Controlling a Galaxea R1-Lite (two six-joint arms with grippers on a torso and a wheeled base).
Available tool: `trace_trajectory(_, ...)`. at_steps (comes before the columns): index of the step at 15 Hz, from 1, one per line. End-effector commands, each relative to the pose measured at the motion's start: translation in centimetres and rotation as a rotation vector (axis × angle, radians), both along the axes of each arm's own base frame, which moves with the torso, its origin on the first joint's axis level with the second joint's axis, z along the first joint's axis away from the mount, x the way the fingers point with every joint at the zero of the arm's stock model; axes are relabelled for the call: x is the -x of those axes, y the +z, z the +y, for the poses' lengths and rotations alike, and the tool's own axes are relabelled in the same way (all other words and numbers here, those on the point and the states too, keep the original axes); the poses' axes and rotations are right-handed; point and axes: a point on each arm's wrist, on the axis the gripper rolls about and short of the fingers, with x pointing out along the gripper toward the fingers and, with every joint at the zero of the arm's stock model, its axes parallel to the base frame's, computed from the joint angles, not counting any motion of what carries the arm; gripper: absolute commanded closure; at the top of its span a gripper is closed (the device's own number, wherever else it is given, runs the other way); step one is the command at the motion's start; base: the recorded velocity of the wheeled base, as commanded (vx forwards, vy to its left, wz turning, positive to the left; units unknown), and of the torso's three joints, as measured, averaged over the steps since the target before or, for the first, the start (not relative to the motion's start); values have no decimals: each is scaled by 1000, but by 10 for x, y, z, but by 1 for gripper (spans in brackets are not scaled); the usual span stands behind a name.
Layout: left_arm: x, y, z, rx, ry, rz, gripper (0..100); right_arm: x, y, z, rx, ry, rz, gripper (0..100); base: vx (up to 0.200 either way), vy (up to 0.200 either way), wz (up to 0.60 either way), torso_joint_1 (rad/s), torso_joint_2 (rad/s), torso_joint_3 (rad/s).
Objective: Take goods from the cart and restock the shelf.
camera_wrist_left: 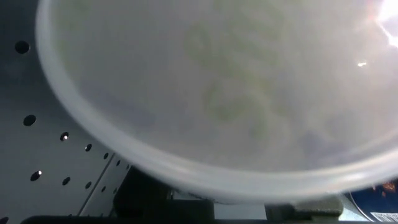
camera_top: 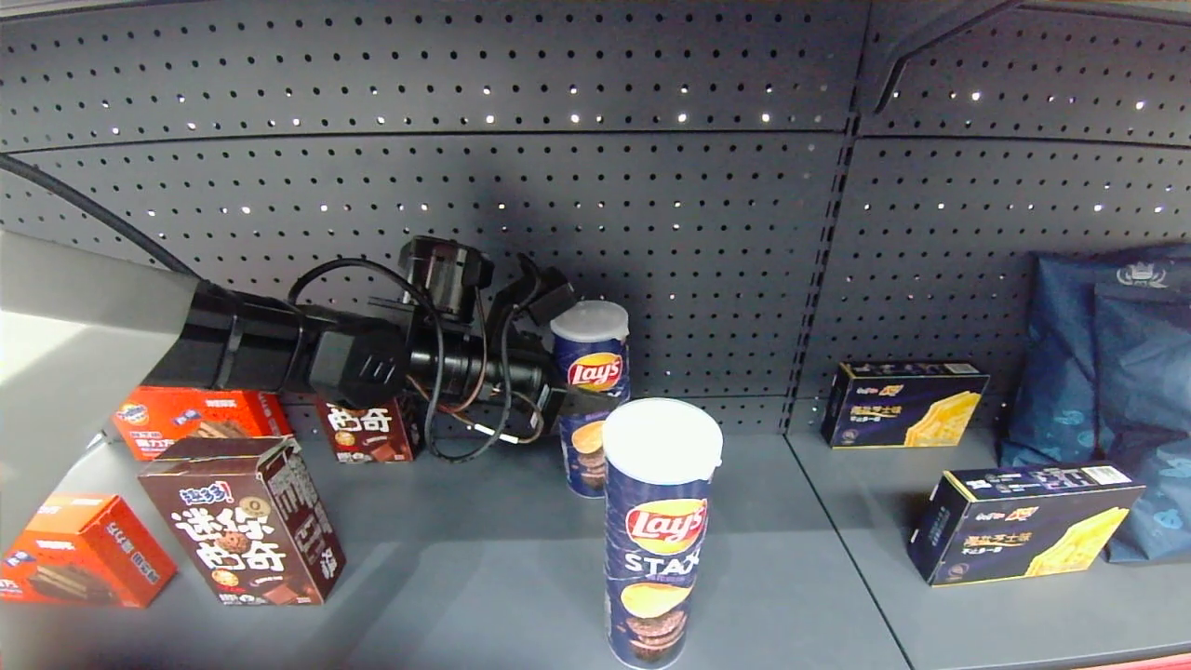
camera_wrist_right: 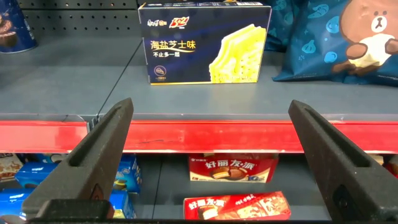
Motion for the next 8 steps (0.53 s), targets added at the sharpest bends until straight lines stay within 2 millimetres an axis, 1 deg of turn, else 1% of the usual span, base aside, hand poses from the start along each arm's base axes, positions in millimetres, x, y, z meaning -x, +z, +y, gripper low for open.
trace_trajectory(1, 1, -1, 0, -3, -1, 5, 0, 0, 0, 0, 1, 0, 1, 0, 0, 0, 0, 0, 0, 0)
trace_trajectory(7, 2, -1, 0, -4, 0, 2, 0, 0, 0, 0, 1, 0, 1, 0, 0, 0, 0, 0, 0, 0)
trace_trajectory(8, 6, 3, 3, -2, 3, -2, 0, 0, 0, 0, 1, 0, 1, 0, 0, 0, 0, 0, 0, 0)
